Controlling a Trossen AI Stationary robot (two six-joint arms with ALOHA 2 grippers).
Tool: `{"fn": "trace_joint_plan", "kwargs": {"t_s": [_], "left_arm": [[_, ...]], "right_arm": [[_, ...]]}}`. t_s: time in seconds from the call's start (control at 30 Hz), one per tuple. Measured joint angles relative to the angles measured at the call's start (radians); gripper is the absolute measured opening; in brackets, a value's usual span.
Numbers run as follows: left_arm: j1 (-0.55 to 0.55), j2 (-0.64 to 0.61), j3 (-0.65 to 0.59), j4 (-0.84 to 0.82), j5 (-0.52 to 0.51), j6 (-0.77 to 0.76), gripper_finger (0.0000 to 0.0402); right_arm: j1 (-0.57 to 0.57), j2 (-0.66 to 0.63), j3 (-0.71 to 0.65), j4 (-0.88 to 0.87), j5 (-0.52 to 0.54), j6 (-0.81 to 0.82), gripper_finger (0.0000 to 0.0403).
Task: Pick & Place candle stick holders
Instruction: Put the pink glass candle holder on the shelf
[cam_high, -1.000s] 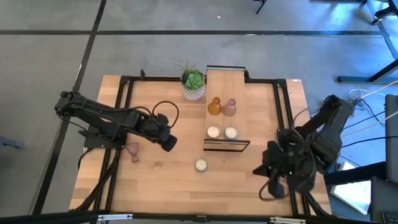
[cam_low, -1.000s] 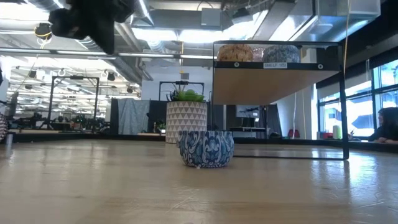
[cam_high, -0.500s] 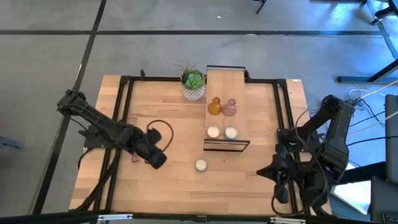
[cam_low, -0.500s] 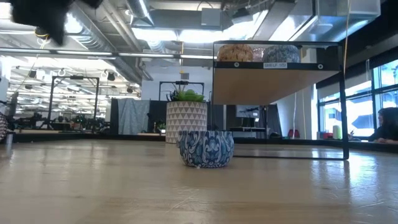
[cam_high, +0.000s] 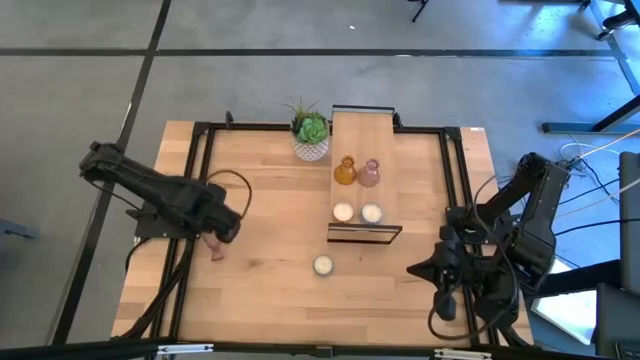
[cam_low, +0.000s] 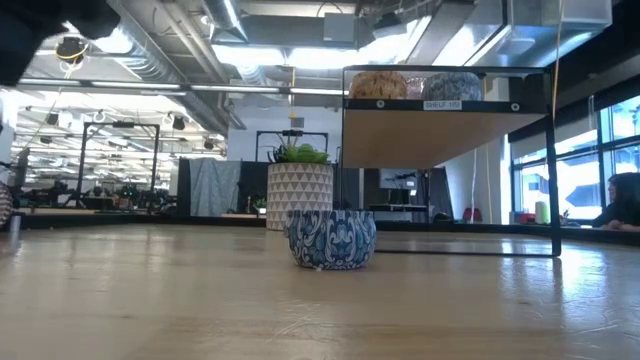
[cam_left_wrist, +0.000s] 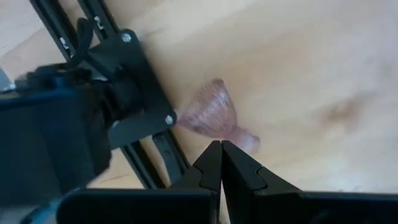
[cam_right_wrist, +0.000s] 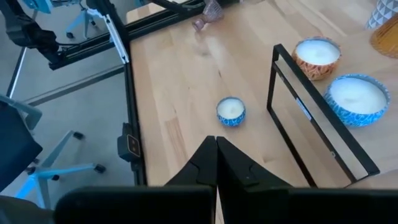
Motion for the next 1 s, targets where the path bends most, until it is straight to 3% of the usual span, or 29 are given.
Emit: {"fn": "trace_joint_plan", "kwargs": {"t_s": [0.1,0.33,0.6,0.83,1.0], "left_arm": [[0.093,-0.098,-0.079,0.001,0.019,0.019,0.0002],[0.311,-0.296,-0.331,0.164,0.285,0.216,0.0002],[0.556,-0.380,-0.324,0.113,0.314,0.406,0.0002],[0.565,-0.284,-0.324,0.183,0.200,0.479,0.0002],[0.490,-0.173,-0.307,0.193,0.282,0.539,0.0002]], "right_arm": [[-0.004,0.000,0.000,0.016,0.004,-0.009,0.0000],[-0.004,0.000,0.000,0.035,0.012,-0.011,0.0000],[-0.033,0.000,0.000,0.040,0.015,-0.008,0.0000],[-0.057,0.000,0.000,0.045,0.010,-0.008,0.0000],[-0.057,0.000,0.000,0.047,-0.008,-0.007,0.0000]]}}
